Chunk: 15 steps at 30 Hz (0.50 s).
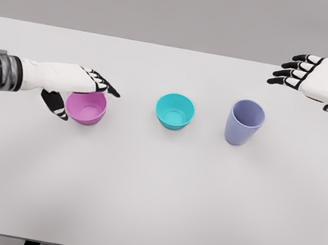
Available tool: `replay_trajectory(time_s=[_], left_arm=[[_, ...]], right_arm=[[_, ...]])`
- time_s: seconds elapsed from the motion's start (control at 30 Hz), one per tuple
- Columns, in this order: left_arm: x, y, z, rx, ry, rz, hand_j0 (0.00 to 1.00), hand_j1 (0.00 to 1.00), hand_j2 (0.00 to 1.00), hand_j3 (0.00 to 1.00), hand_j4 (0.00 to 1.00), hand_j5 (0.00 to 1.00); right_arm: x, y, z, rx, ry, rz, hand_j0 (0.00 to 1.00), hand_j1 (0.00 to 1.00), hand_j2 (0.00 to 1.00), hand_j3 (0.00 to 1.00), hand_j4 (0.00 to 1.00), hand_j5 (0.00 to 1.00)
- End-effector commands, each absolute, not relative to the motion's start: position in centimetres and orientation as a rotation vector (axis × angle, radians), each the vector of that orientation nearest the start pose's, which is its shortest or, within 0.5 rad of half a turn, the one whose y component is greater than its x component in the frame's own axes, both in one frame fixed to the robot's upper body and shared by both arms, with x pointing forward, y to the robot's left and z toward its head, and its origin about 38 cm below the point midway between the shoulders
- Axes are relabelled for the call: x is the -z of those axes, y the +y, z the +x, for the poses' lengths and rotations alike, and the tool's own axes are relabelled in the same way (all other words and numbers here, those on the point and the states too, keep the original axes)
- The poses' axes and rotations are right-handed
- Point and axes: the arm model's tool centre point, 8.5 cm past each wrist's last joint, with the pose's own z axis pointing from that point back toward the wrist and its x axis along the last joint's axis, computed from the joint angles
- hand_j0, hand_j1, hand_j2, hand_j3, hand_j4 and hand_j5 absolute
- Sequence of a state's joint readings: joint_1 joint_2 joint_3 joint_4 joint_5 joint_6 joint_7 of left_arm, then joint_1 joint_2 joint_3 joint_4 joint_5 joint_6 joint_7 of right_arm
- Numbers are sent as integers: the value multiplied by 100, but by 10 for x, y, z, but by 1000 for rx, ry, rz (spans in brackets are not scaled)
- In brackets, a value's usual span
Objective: Stacking bowl and cup with both arms
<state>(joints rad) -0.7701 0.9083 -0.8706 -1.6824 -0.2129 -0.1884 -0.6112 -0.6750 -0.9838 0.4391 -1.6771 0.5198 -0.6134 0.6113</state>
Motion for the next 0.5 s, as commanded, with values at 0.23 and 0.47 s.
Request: replay_trajectory(time_s=[0.23, 0.47], left_arm=[[-215, 265, 421, 1939, -1148, 315, 100, 100, 100, 100, 100, 100], [-214, 261, 423, 1924, -1149, 313, 100, 100, 100, 100, 100, 100]], right_arm=[[-319, -328, 411, 2923, 1646, 1028, 100, 100, 100, 100, 100, 100], [-319, -328, 411, 2924, 1644, 1030, 100, 100, 100, 100, 100, 100]])
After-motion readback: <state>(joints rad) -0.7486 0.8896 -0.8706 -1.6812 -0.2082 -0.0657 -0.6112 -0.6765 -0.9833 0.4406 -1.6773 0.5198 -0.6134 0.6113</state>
